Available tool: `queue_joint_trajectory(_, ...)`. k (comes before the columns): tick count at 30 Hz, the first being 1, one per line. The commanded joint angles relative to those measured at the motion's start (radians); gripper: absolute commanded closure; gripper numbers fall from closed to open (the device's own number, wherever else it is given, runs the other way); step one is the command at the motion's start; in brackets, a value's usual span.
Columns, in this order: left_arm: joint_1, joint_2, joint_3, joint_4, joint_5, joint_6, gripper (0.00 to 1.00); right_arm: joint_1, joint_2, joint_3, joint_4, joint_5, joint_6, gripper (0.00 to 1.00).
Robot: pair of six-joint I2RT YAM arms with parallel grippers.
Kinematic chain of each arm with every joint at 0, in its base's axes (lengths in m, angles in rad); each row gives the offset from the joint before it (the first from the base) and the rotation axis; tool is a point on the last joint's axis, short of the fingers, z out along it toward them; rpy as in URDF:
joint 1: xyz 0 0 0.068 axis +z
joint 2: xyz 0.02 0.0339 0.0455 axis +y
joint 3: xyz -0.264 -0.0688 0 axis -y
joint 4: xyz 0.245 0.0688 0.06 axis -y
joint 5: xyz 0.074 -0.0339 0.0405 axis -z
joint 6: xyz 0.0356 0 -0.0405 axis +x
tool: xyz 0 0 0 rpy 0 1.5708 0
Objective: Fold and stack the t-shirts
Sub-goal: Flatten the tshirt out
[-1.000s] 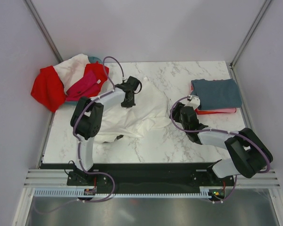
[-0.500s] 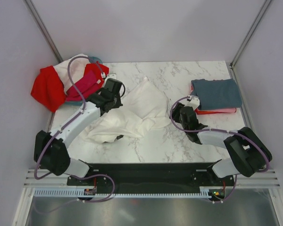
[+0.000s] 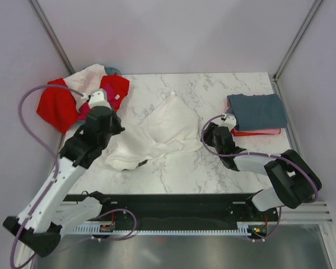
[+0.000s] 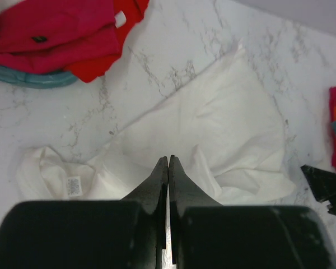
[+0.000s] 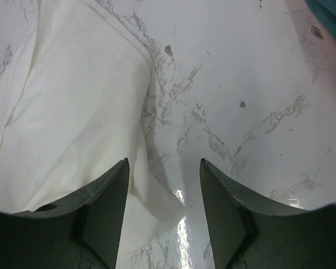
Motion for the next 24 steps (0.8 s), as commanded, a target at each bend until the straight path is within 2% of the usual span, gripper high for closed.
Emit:
queue_joint_trajectory(1, 0.001, -0.179, 0.073, -0.066, -0.163, -0.031, 0.98, -0.005, 0.018, 0.035, 0.016, -0.022, 0.006, 0.39)
queue_joint_trajectory(5, 0.001, -0.373, 0.123, -0.109, -0.348, -0.031, 0.98, -0.005, 0.025, 0.037, 0.022, -0.040, 0.010, 0.39)
queue_joint_trajectory(8, 0.001, -0.443, 0.133, -0.115, -0.407, -0.024, 0.98, -0.007, 0.036, 0.040, 0.025, -0.053, 0.013, 0.39)
queue_joint_trajectory(13, 0.001, -0.598, 0.094, -0.112, -0.419, -0.058, 0.98, -0.007, 0.047, 0.046, 0.028, -0.068, 0.010, 0.39)
queue_joint_trajectory(19, 0.000, -0.668, 0.045, -0.115, -0.430, -0.021, 0.98, -0.005, 0.071, 0.057, 0.046, -0.128, 0.007, 0.39)
queue_joint_trajectory(24, 0.000, -0.692, 0.009, -0.113, -0.470, 0.011, 0.98, -0.005, 0.120, 0.080, 0.115, -0.292, -0.031, 0.43)
